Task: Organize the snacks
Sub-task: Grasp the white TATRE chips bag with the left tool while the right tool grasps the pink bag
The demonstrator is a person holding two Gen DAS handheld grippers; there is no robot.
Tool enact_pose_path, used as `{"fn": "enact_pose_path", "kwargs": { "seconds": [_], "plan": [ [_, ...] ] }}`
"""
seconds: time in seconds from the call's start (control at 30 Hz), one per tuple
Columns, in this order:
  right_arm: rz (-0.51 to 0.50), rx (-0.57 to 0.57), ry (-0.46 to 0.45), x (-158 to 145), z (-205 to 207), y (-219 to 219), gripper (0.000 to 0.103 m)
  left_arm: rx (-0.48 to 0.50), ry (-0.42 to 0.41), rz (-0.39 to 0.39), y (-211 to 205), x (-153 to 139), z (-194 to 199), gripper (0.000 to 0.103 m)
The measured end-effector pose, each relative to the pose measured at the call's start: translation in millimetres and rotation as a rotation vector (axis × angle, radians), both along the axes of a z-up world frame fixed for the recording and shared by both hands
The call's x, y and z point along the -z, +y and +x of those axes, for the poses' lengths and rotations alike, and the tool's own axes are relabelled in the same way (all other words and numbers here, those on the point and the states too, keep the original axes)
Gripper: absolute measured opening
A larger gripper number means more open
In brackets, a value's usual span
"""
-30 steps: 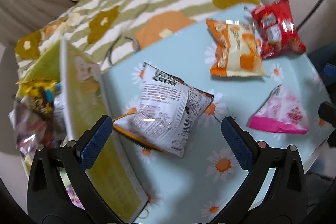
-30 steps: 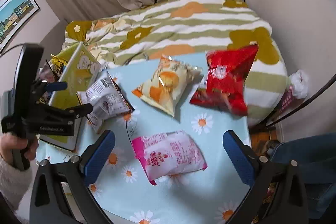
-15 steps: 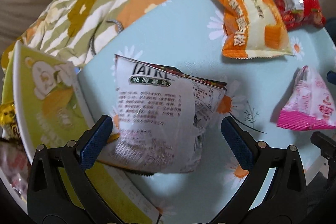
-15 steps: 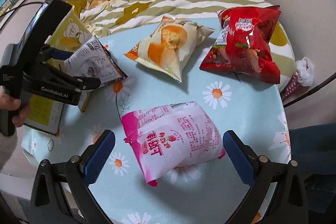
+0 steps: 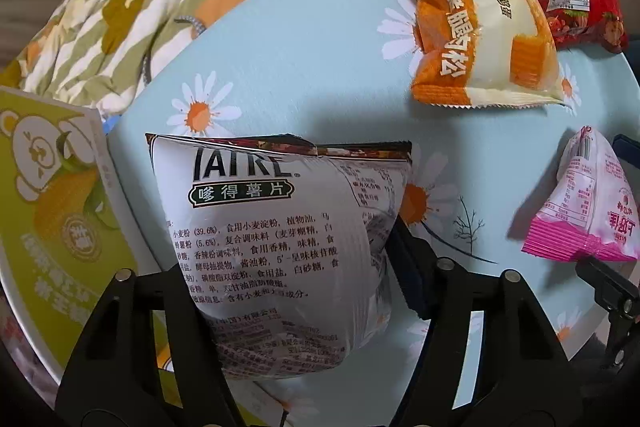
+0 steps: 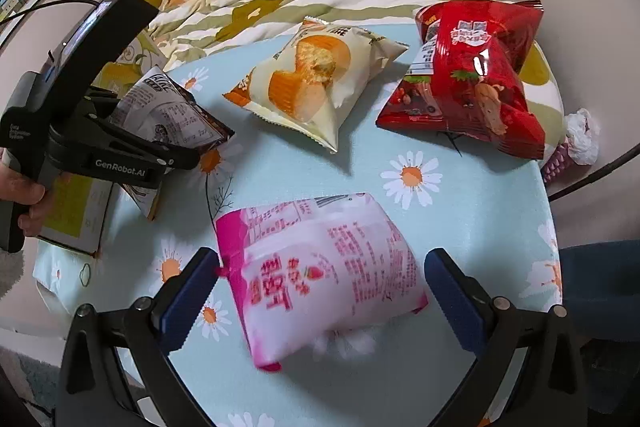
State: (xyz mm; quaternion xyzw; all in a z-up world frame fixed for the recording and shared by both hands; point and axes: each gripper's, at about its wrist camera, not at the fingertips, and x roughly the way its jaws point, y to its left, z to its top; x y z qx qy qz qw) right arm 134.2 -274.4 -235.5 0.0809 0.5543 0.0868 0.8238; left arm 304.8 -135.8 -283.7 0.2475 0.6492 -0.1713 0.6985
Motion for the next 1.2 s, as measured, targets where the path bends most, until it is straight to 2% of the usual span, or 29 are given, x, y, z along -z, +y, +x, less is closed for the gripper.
{"fn": "enact_pose_path", "kwargs": {
  "seconds": [0.27, 0.47, 0.53, 0.6, 0.67, 0.77, 0.9, 1.0, 1.2],
  "plan": [
    [0.006, -0.05, 0.005, 6, 8, 6, 0.103, -0.066, 0.023, -0.048, 5, -4, -21, 0.063],
    [-0.008, -0.096, 0.011, 15, 14, 11, 0.102, -0.139, 0.006, -0.077, 12, -12, -39, 0.063],
    [-0.015, -0.11, 0.014, 18, 16, 11, 0.098, -0.166, -0.006, -0.087, 15, -17, -45, 0.063],
    [-0.025, -0.13, 0.021, 22, 20, 13, 0.088, -0.201, -0.016, -0.1, 19, -22, -51, 0.063],
    [-0.023, -0.144, 0.023, 26, 23, 14, 0.082, -0.237, -0.026, -0.113, 23, -26, -54, 0.063],
    [-0.029, -0.167, 0.006, 26, 26, 16, 0.078, -0.277, -0.039, -0.133, 29, -31, -61, 0.063],
    [-0.031, -0.188, -0.025, 23, 31, 18, 0.06, -0.315, -0.062, -0.145, 35, -38, -70, 0.063],
    [-0.003, -0.196, -0.045, 20, 33, 15, 0.053, -0.344, -0.079, -0.154, 38, -42, -74, 0.063],
    [0.013, -0.208, -0.069, 6, 28, 13, 0.051, -0.388, -0.116, -0.198, 38, -60, -86, 0.063]
  ]
}}
